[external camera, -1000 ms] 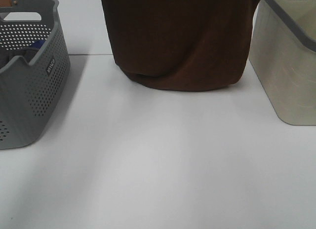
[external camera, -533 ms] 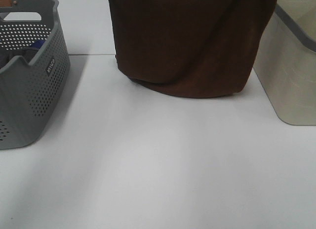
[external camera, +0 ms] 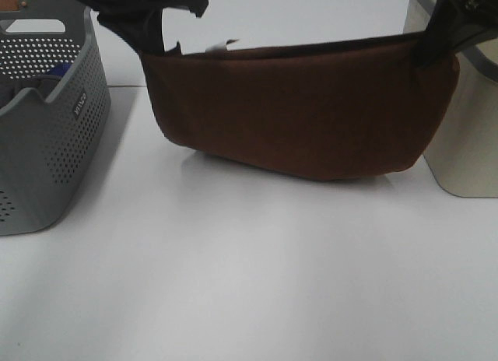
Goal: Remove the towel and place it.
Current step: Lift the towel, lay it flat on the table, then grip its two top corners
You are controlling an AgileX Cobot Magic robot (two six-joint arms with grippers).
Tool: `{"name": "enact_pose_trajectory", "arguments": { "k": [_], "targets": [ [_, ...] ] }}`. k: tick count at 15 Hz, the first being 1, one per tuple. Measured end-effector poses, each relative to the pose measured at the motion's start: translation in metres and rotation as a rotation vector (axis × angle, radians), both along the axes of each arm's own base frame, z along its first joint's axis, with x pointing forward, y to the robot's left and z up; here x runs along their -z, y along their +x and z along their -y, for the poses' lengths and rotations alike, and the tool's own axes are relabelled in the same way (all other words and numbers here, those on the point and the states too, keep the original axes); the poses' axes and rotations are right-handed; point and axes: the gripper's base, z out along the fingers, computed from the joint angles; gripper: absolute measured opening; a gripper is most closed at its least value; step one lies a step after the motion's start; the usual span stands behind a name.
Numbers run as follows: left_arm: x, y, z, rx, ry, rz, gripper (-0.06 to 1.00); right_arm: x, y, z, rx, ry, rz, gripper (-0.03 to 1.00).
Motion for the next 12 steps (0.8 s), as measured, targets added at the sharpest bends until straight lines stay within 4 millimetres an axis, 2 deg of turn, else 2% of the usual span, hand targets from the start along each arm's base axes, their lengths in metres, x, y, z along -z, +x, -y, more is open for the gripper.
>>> {"name": "enact_pose_trajectory", "arguments": {
  "k": [3,4,6,10,12],
  "targets": [
    [0.022,-0.037,0.000,0.027,0.048,-0.106,0.00,0.019,-0.034,0.001,-0.002,0.018,-0.089,0.00],
    [0.034,-0.060,-0.003,0.015,0.068,-0.169,0.00,0.032,-0.056,0.001,0.003,0.037,-0.149,0.00],
    [0.045,-0.082,-0.004,0.017,0.091,-0.218,0.00,0.047,-0.079,0.002,0.008,0.047,-0.215,0.00],
    [0.064,-0.128,0.000,0.052,0.134,-0.302,0.00,0.068,-0.117,0.005,0.014,0.055,-0.298,0.00],
    [0.078,-0.148,0.001,0.057,0.152,-0.350,0.00,0.071,-0.132,0.005,0.017,0.064,-0.307,0.00]
  ]
}}
